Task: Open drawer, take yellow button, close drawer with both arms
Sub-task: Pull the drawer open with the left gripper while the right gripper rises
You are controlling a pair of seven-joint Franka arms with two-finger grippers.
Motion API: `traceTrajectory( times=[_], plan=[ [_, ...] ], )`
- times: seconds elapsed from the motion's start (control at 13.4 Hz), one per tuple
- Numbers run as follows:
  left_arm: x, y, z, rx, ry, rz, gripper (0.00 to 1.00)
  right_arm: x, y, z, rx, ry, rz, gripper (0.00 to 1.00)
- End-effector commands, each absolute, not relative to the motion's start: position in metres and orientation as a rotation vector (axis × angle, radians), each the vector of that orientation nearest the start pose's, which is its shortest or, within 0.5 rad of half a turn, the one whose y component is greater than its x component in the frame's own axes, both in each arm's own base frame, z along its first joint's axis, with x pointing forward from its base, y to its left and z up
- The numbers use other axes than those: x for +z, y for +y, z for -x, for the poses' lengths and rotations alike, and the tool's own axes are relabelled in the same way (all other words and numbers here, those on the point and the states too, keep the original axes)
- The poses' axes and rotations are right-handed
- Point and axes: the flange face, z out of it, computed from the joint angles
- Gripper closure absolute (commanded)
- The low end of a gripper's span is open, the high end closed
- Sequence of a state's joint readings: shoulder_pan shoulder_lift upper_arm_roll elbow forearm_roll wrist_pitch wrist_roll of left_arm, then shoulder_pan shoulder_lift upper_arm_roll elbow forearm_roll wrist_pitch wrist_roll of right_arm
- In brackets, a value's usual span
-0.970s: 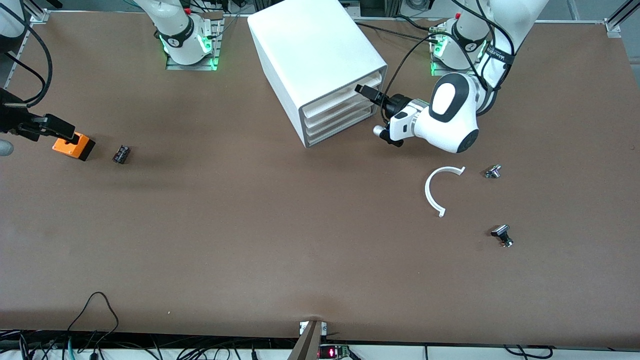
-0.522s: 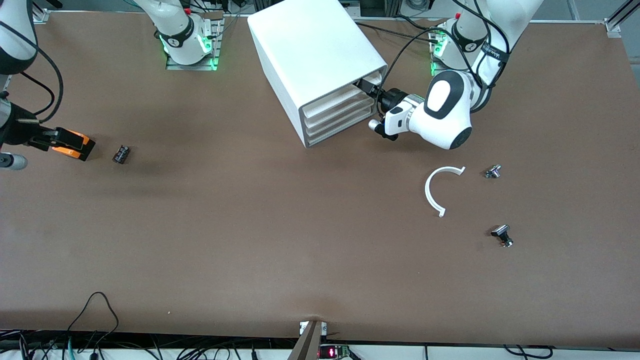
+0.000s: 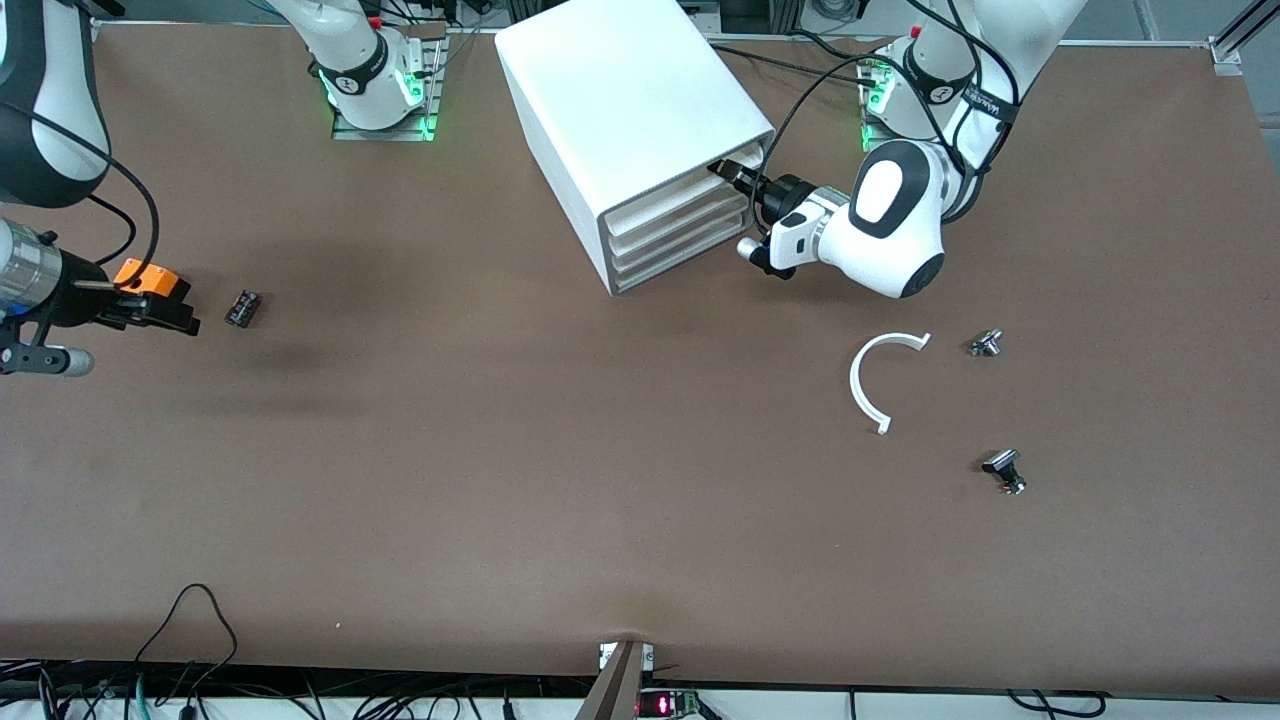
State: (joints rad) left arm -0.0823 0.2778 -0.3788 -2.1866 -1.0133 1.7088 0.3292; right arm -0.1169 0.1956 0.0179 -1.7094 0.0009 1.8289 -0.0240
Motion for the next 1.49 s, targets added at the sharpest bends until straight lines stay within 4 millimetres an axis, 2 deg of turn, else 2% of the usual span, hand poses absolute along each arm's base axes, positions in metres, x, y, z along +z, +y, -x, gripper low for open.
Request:
traceTrajectory(
  times=[0.0,0.22,0.45,0.6,0.75,0.9,0.97,1.04,1.12,1.27,1.42],
  plan=[
    [0.277,-0.282,-0.417,-0.817,-0.229,-2.060,1.00,0.464,-0.047,-0.616,0.110,0.073,3.114,0.00],
    [0.285,-0.247,-0.463,-0.625,-0.160,-2.150,1.00,0.458,-0.027,-0.623,0.078,0.035,3.117,0.00],
    [0.300,-0.223,-0.502,-0.470,-0.194,-2.282,1.00,0.445,-0.013,-0.630,0.064,0.008,3.118,0.00],
    [0.305,-0.210,-0.518,-0.408,-0.177,-2.309,1.00,0.439,-0.008,-0.635,0.042,-0.003,3.117,0.00],
    [0.307,-0.205,-0.525,-0.391,-0.169,-2.311,1.00,0.432,0.005,-0.639,0.023,-0.051,3.120,0.00],
    [0.307,-0.203,-0.525,-0.388,-0.166,-2.311,0.88,0.422,0.030,-0.640,0.045,-0.130,3.124,0.00],
    [0.307,-0.202,-0.526,-0.386,-0.163,-2.312,0.53,0.419,0.056,-0.641,0.022,-0.201,3.127,0.00],
    [0.307,-0.200,-0.528,-0.367,-0.157,-2.319,0.01,0.416,0.080,-0.641,0.012,-0.260,3.125,0.00],
    [0.307,-0.194,-0.530,-0.357,-0.142,-2.322,0.00,0.410,0.093,-0.641,0.007,-0.297,3.128,0.00],
    [0.308,-0.192,-0.532,-0.350,-0.130,-2.319,0.00,0.406,0.101,-0.638,0.027,-0.336,3.115,0.00],
    [0.312,-0.187,-0.538,-0.297,-0.111,-2.335,0.00,0.410,0.139,-0.633,0.006,-0.435,3.093,0.00]
  ],
)
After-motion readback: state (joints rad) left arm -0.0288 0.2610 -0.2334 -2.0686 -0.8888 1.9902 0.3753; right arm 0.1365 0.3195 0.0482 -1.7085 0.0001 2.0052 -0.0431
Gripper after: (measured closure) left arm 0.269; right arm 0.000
